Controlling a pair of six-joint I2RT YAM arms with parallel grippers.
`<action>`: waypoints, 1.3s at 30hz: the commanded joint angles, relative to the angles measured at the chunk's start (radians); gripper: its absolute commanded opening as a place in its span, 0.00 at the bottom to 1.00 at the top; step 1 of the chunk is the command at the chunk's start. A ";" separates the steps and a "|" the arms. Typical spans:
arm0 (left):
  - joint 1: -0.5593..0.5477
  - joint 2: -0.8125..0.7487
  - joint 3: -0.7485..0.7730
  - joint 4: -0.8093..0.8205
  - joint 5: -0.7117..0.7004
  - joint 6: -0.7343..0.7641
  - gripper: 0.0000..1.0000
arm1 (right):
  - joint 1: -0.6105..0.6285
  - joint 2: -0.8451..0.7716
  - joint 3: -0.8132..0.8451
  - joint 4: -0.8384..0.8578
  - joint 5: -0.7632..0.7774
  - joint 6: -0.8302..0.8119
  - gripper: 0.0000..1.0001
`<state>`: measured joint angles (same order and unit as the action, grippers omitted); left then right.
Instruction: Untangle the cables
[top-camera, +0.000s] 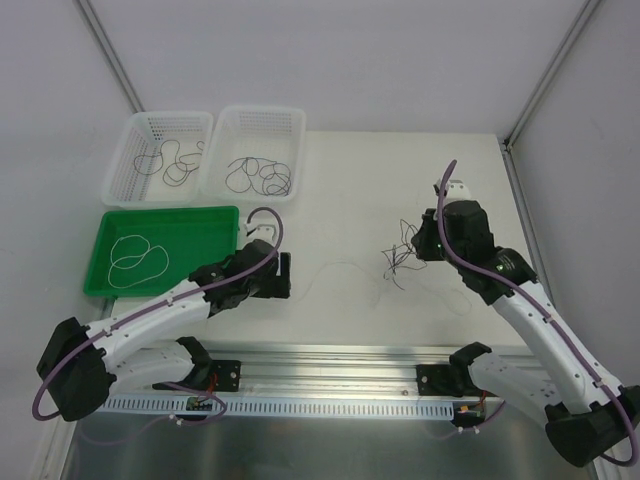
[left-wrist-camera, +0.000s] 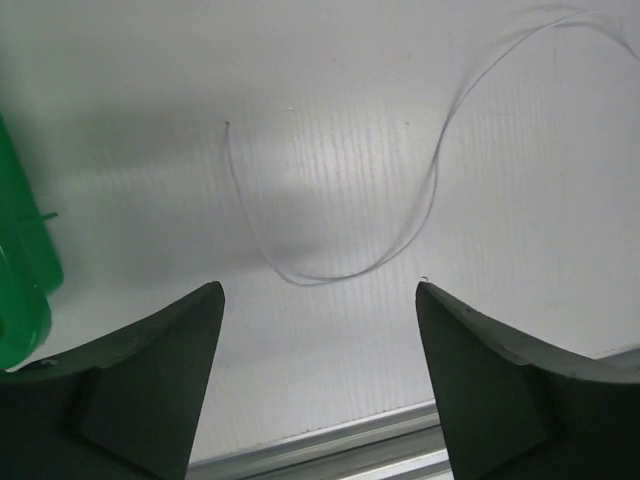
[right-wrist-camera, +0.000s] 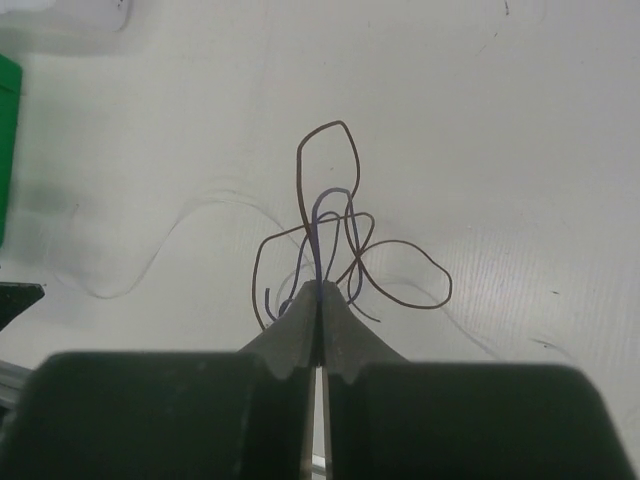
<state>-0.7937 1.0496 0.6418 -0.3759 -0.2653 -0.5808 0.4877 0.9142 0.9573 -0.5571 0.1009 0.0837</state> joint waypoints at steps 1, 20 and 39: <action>-0.035 -0.052 0.009 0.119 0.024 -0.022 0.80 | 0.046 -0.008 0.027 0.051 0.158 0.034 0.01; -0.275 0.383 0.231 0.657 0.264 0.311 0.84 | 0.164 0.023 0.081 -0.010 0.270 0.108 0.01; -0.328 0.597 0.343 0.652 0.243 0.312 0.00 | 0.183 -0.001 0.040 -0.033 0.347 0.120 0.01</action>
<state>-1.1133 1.7126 1.0012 0.2535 -0.0029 -0.2745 0.6647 0.9367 0.9989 -0.5831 0.3908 0.1951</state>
